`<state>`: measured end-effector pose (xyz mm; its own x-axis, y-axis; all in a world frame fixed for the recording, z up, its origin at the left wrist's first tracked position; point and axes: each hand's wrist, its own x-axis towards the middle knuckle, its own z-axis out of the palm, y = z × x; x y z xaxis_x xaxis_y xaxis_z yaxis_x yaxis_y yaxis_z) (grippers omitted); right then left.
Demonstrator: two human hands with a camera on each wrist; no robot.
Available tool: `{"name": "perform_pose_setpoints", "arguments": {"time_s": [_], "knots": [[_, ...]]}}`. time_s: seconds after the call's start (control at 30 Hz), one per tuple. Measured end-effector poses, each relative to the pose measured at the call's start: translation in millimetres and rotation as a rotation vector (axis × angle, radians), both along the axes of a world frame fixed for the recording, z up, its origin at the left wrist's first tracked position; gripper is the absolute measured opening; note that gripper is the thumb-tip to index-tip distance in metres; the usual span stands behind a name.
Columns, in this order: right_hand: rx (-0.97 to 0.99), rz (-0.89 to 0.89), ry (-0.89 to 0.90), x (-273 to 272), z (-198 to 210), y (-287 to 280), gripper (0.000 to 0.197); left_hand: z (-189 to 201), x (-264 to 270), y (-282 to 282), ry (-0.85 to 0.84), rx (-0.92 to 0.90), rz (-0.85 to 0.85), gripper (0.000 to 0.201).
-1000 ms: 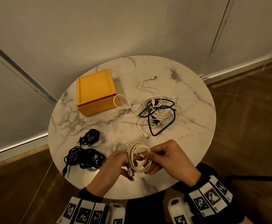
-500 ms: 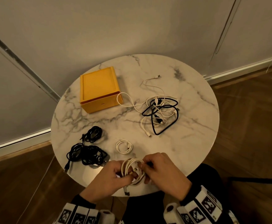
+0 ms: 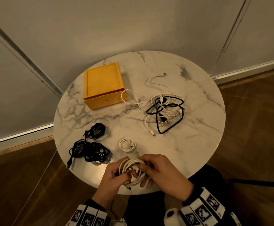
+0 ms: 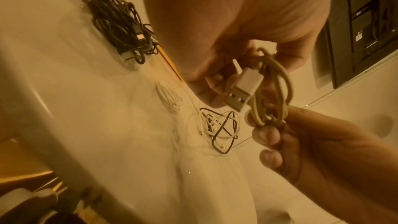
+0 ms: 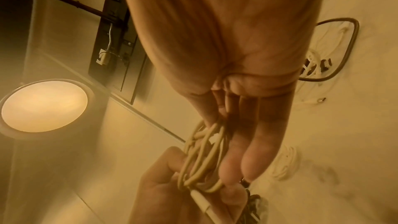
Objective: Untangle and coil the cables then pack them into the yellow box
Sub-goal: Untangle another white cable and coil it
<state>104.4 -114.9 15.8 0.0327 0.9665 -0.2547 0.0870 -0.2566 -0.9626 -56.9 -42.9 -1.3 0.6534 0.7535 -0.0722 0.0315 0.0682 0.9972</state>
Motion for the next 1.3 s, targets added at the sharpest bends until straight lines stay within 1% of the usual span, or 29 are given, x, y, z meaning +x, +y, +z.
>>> {"name": "perform_pose_setpoints", "arguments": {"time_s": [0.1,0.17,0.23,0.3,0.43,0.5,0.57,0.6,0.67,0.77,0.83,0.93,0.97,1.0,1.07,1.17,1.23,1.3], "knots": [[0.008,-0.049,-0.034,-2.1,-6.3,3.5,0.016,-7.8,2.0,-0.9,0.034,-0.013,0.09,0.021],[0.002,-0.062,-0.041,-3.0,-11.9,3.5,0.015,-12.0,1.1,-2.5,0.062,0.016,0.094,0.023],[-0.017,-0.06,-0.015,-3.4,-17.0,1.8,0.012,-14.5,-1.3,-4.0,0.123,0.103,0.064,0.013],[-0.034,-0.056,0.022,-1.3,-21.0,-0.2,0.012,-17.3,-2.7,-3.6,0.16,0.125,0.071,0.008],[-0.066,-0.017,0.082,9.4,-22.7,1.6,0.013,-22.1,-1.2,-1.4,0.133,-0.032,0.162,0.024],[-0.077,0.021,0.116,10.6,-22.7,1.5,0.009,-24.0,-0.7,-1.2,0.103,-0.156,0.188,0.025],[-0.059,0.048,0.052,8.7,-23.8,1.9,0.005,-26.1,-0.7,0.0,0.116,-0.275,0.207,0.029],[-0.054,0.062,0.011,7.3,-25.0,2.0,0.006,-28.0,-1.1,1.5,0.134,-0.321,0.205,0.031],[-0.065,0.082,-0.015,3.8,-27.9,2.5,0.009,-30.4,-4.0,2.5,0.155,-0.406,0.171,0.032],[-0.06,0.077,-0.044,2.9,-33.5,5.0,0.012,-29.0,-6.4,2.9,0.116,-0.5,0.091,0.032],[-0.068,0.05,0.014,2.9,-36.7,6.6,0.012,-30.0,-8.3,3.6,0.055,-0.528,0.095,0.036],[-0.12,-0.033,0.206,1.2,-39.1,9.2,0.01,-34.9,-9.4,6.0,-0.083,-0.662,0.182,0.039],[-0.134,-0.067,0.257,0.7,-39.1,10.1,0.01,-38.3,-9.4,7.8,-0.081,-0.664,0.222,0.037],[-0.149,-0.099,0.296,0.6,-39.6,10.9,0.01,-40.4,-8.6,8.8,-0.044,-0.629,0.261,0.037],[-0.18,-0.151,0.354,2.6,-41.4,12.7,0.008,-40.3,-5.4,10.5,0.058,-0.494,0.318,0.036],[-0.204,-0.216,0.421,5.9,-43.3,17.1,0.009,-35.7,1.2,15.0,0.143,-0.331,0.355,0.023],[-0.218,-0.263,0.457,7.6,-44.2,21.8,0.008,-32.6,6.4,19.7,0.161,-0.311,0.375,0.025],[-0.227,-0.296,0.489,8.3,-46.8,27.4,0.007,-31.0,11.7,21.8,0.096,-0.398,0.405,0.028]]}}
